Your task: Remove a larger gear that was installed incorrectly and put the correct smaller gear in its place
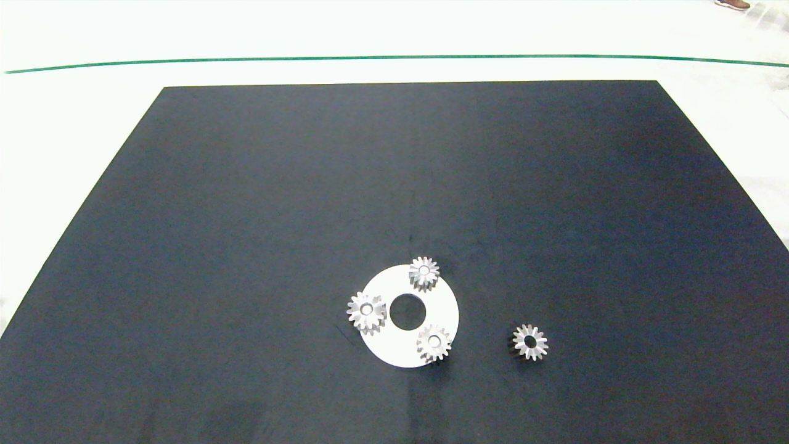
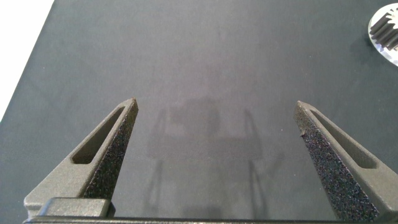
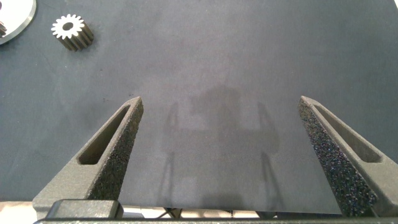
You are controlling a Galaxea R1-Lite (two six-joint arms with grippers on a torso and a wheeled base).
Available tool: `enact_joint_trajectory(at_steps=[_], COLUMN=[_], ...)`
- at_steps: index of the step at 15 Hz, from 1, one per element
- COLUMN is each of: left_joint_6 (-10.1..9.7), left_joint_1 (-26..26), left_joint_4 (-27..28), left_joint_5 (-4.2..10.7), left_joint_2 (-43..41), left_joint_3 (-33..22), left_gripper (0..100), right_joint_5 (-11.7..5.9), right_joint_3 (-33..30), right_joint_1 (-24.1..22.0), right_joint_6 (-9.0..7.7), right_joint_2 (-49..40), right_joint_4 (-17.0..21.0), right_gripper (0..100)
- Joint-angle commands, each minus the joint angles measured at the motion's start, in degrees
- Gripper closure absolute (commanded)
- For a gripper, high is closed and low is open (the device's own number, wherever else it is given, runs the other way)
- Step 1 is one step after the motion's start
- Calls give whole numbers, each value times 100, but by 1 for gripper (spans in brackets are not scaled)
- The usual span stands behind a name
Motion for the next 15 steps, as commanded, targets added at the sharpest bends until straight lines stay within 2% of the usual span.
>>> enact_joint_trajectory(at_steps=[1,15], left_joint_6=[-2,16], left_joint_1=[1,-8], left_joint_4=[-2,7], left_joint_5=[6,15], left_joint_2=[7,7], left_joint_3=[1,-8], left_gripper=[0,0], right_joint_5=[2,-6], right_joint_3=[0,-17], right_joint_1=[-1,-10], right_joint_6=[-14,-22], right_joint_2=[9,9], right_joint_4=[-5,48], right_gripper=[0,0])
